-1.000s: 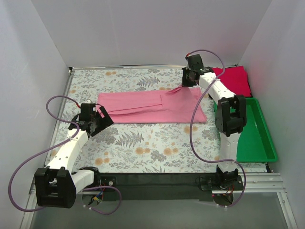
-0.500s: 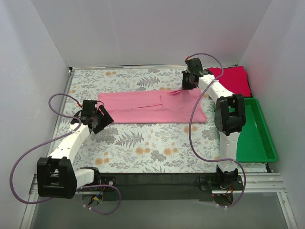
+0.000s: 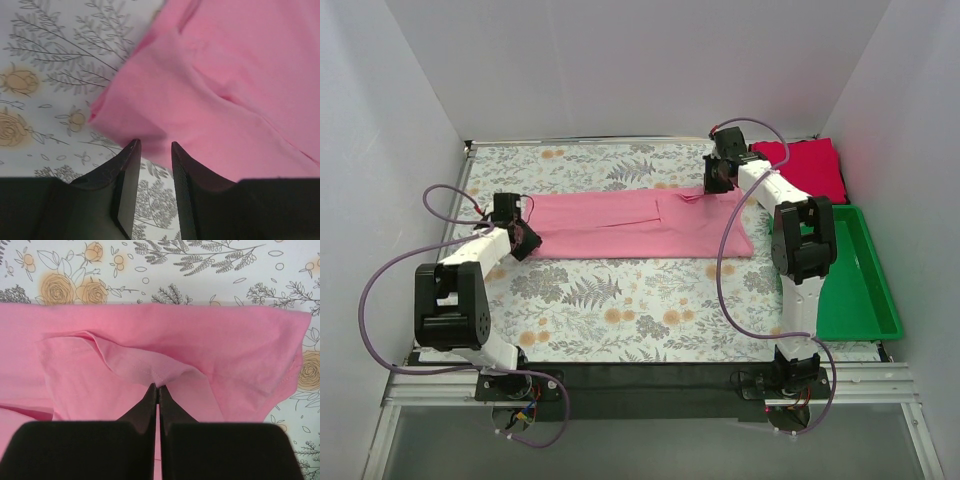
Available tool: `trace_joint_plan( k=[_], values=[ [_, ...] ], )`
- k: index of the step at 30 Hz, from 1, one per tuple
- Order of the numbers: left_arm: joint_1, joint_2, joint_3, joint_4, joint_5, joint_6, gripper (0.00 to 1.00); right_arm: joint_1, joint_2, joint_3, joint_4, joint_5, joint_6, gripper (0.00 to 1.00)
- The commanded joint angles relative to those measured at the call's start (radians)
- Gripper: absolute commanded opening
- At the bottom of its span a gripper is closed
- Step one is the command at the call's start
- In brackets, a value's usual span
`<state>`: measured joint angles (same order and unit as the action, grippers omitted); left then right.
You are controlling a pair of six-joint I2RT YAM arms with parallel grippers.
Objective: Fold and stack the t-shirts
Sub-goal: Fold the tshirt
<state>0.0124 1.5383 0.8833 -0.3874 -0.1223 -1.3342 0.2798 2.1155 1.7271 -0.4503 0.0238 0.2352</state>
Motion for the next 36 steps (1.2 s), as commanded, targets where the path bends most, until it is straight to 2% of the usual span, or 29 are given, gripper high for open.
trace_joint_plan(
  k=[1,14,22,24,30,36],
  values=[
    [0.041,0.008,-0.013,0.025,-0.068,-0.017,0.30,-0.011,-0.055,-0.015,0.035,-0.007,-0.007,0.01],
    [0.064,0.026,-0.072,0.024,-0.086,-0.025,0.30,-0.017,-0.117,-0.081,0.035,-0.064,-0.007,0.03],
    [0.064,0.008,-0.083,0.021,-0.070,-0.022,0.30,-0.037,-0.028,0.028,0.047,-0.048,0.013,0.05],
    [0.064,0.013,-0.084,0.022,-0.068,-0.022,0.31,-0.039,0.004,0.058,0.048,-0.047,0.027,0.09],
    [0.064,0.014,-0.090,0.018,-0.068,-0.022,0.31,-0.050,0.052,0.074,0.056,-0.050,0.049,0.10],
    [0.064,0.005,-0.098,0.018,-0.070,-0.020,0.31,-0.054,0.017,0.045,0.059,-0.093,0.042,0.10]
  ],
)
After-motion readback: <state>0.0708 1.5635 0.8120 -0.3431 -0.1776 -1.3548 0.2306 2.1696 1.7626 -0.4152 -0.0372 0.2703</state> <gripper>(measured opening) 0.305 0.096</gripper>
